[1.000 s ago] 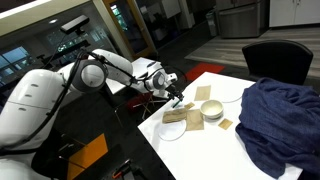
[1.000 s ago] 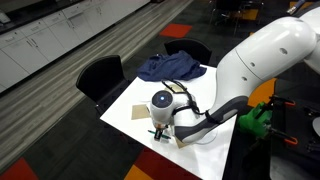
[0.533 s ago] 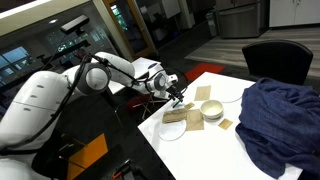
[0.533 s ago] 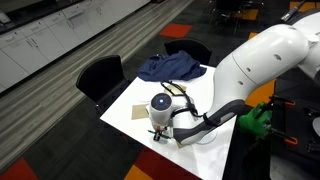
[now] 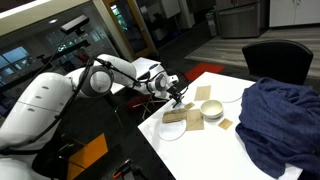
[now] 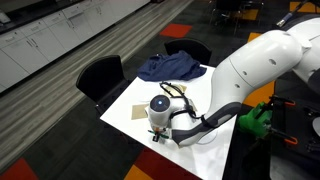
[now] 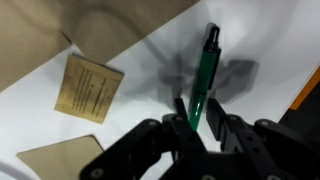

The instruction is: Put the pen in the bowl

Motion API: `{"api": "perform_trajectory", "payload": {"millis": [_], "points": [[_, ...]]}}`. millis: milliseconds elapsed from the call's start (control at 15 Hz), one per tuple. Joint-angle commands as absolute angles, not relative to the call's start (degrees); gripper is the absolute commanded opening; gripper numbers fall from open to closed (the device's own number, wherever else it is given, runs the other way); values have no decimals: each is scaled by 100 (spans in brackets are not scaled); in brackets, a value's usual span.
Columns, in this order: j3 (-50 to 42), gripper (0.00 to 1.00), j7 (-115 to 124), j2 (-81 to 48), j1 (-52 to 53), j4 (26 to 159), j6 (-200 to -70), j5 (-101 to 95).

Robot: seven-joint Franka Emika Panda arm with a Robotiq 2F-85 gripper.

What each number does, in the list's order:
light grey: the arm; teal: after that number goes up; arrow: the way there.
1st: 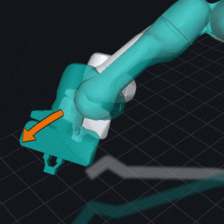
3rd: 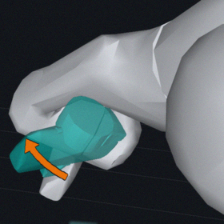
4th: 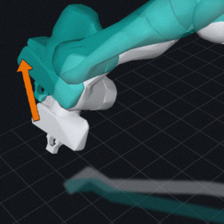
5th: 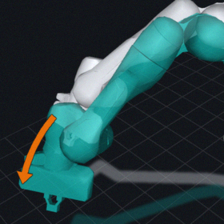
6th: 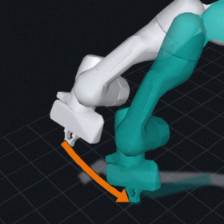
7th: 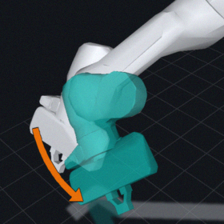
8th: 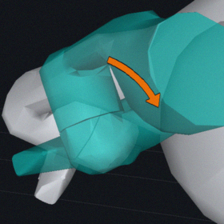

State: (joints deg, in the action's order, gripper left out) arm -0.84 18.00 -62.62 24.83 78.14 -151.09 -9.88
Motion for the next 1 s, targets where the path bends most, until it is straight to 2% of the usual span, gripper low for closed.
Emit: {"api": "perform_trajectory", "payload": {"millis": [0, 133, 333, 933], "points": [[24, 2, 1564, -6398, 2392, 7500, -14839, -845], [35, 0, 1560, -6430, 2382, 7442, -14789, -840], [51, 3, 1546, -6309, 2388, 7549, -14831, -861], [-628, 3, 2259, -5542, 2863, 8097, -15026, -1095]]}}
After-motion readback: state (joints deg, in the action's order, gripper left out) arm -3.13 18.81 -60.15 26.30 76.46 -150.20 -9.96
